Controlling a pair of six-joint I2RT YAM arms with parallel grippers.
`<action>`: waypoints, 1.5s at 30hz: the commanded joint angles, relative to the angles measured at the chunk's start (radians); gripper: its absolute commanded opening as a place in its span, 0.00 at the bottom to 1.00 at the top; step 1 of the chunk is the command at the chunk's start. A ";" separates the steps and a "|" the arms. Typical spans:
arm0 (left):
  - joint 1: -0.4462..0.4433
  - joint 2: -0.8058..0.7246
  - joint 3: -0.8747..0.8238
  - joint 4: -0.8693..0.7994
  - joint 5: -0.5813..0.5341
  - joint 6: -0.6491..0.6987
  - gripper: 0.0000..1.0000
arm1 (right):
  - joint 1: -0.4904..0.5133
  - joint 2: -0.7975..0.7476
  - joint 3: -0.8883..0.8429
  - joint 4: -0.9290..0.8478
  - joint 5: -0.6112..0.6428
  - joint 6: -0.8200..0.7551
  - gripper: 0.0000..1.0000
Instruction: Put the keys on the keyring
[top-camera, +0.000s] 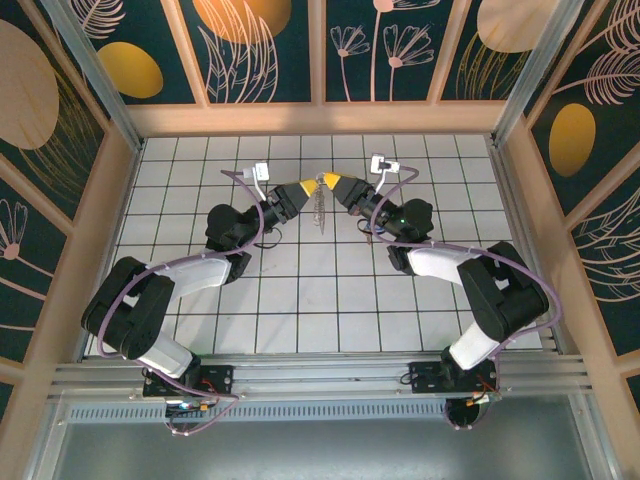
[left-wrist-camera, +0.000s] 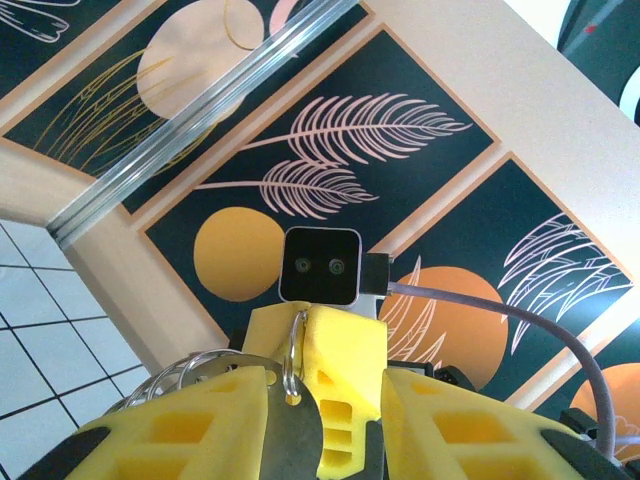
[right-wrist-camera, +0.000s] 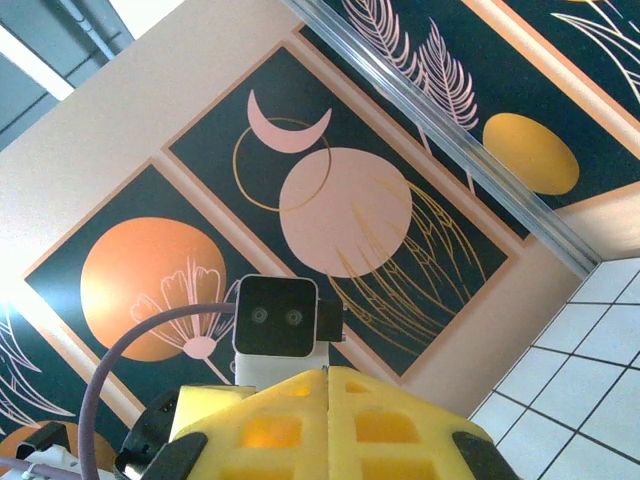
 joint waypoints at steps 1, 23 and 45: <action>-0.006 0.013 0.026 0.060 -0.001 -0.010 0.34 | 0.008 0.011 0.033 0.085 -0.008 0.013 0.00; -0.018 0.031 0.028 0.071 -0.002 -0.009 0.28 | 0.031 0.019 0.033 0.078 -0.017 0.007 0.00; -0.022 0.028 0.011 0.093 -0.010 -0.009 0.10 | 0.021 0.009 0.014 0.065 0.003 -0.004 0.00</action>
